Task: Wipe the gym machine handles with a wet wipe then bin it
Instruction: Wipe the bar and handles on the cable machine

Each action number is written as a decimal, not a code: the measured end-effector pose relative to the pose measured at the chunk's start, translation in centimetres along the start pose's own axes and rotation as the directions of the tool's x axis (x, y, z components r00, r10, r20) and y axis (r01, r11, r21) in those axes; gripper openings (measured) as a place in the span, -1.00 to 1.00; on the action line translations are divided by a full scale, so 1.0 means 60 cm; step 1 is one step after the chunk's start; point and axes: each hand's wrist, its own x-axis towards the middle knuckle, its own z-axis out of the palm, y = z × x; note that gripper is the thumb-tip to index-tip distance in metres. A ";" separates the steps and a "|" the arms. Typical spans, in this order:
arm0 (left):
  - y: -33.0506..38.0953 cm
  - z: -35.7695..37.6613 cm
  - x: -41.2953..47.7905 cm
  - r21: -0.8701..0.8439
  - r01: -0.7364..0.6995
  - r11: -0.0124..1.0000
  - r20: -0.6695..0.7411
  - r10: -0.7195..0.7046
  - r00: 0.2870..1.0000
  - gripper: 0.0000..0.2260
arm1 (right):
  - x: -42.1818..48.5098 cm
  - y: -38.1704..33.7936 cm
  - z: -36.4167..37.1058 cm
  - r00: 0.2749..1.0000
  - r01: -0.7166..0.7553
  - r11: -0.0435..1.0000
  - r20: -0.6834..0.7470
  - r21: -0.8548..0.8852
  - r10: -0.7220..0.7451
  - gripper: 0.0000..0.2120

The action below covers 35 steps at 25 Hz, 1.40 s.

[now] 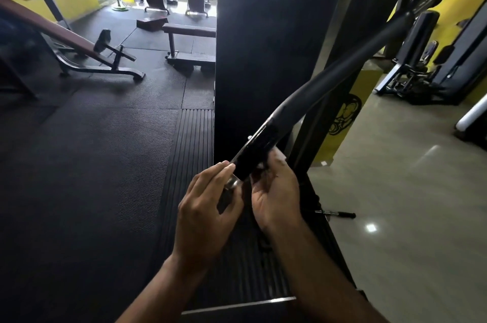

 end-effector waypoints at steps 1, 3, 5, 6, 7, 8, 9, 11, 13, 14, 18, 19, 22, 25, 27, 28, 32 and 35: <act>-0.002 -0.001 0.000 0.002 0.001 1.000 0.011 -0.001 1.000 -0.69 | -0.002 0.001 0.004 1.000 -0.007 1.000 0.026 -0.007 0.007 -0.69; -0.005 -0.003 -0.001 0.021 0.002 1.000 0.032 -0.003 1.000 -0.64 | 0.000 -0.002 0.004 1.000 0.013 1.000 -0.002 0.013 -0.013 -0.72; -0.003 0.000 0.001 0.061 -0.007 0.998 0.047 0.004 0.999 -0.62 | 0.010 -0.013 0.002 0.992 0.112 0.986 -0.063 0.121 -0.105 -0.77; -0.003 0.002 0.003 0.083 -0.002 0.997 0.047 -0.002 0.999 -0.62 | 0.014 -0.014 0.002 0.982 0.179 0.980 -0.080 0.087 -0.172 -0.79; -0.001 0.002 0.007 0.098 0.014 0.995 0.041 -0.018 0.999 -0.62 | 0.014 -0.012 0.004 0.970 0.227 0.974 -0.087 -0.022 -0.228 -0.82; 0.001 0.001 0.012 0.103 0.040 0.994 0.033 -0.044 0.998 -0.62 | 0.011 -0.007 0.006 0.962 0.248 0.960 -0.082 -0.127 -0.260 -0.85; 0.004 -0.001 0.019 0.107 0.069 0.992 0.024 -0.072 0.997 -0.62 | 0.009 0.001 0.006 0.959 0.254 0.947 -0.078 -0.196 -0.273 -0.87; 0.006 -0.003 0.030 0.131 0.092 0.987 0.008 -0.094 0.996 -0.63 | 0.004 0.014 0.011 0.955 0.266 0.942 -0.076 -0.206 -0.287 -0.89; 0.008 -0.005 0.035 0.156 0.096 0.983 -0.005 -0.096 0.995 -0.64 | 0.012 0.022 0.010 0.941 0.314 0.917 -0.049 -0.246 -0.336 -0.89; 0.009 -0.006 0.037 0.155 0.103 0.982 -0.012 -0.102 0.995 -0.64 | 0.016 0.021 0.009 0.925 0.363 0.883 0.001 -0.296 -0.380 -0.89; 0.005 -0.005 0.041 0.164 0.092 0.982 -0.008 -0.092 0.996 -0.67 | 0.034 0.009 -0.005 0.686 0.701 0.503 0.285 -0.506 -0.670 -0.86; 0.004 -0.005 0.043 0.164 0.092 0.982 0.002 -0.093 0.996 -0.68 | 0.039 0.005 -0.009 0.591 0.778 0.362 0.401 -0.514 -0.700 -0.86; -0.001 -0.004 0.053 0.172 0.079 0.982 0.001 -0.080 0.997 -0.74 | 0.058 -0.019 -0.008 0.346 0.877 -0.037 0.685 -0.478 -0.641 -0.87; -0.010 0.001 0.077 0.165 0.045 0.985 -0.006 -0.045 0.999 -0.73 | 0.078 -0.049 0.011 0.338 0.806 -0.163 0.668 -0.569 -0.663 -0.85; -0.024 0.005 0.095 0.129 0.046 0.991 0.005 -0.047 0.999 -0.73 | 0.083 -0.048 0.022 0.318 0.791 -0.316 0.793 -0.524 -0.519 -0.85; -0.032 0.006 0.102 0.115 0.050 0.992 0.020 -0.053 0.998 -0.69 | 0.088 -0.047 0.024 0.279 0.784 -0.417 0.861 -0.461 -0.426 -0.85; -0.068 0.015 0.125 0.103 0.004 0.995 0.040 -0.008 0.999 -0.67 | 0.125 -0.085 0.054 0.265 0.717 -0.488 0.843 -0.497 -0.469 -0.78; -0.085 0.023 0.130 0.073 -0.016 0.997 0.023 0.015 1.000 -0.71 | 0.130 -0.089 0.069 0.230 0.654 -0.686 0.948 -0.319 -0.222 -0.77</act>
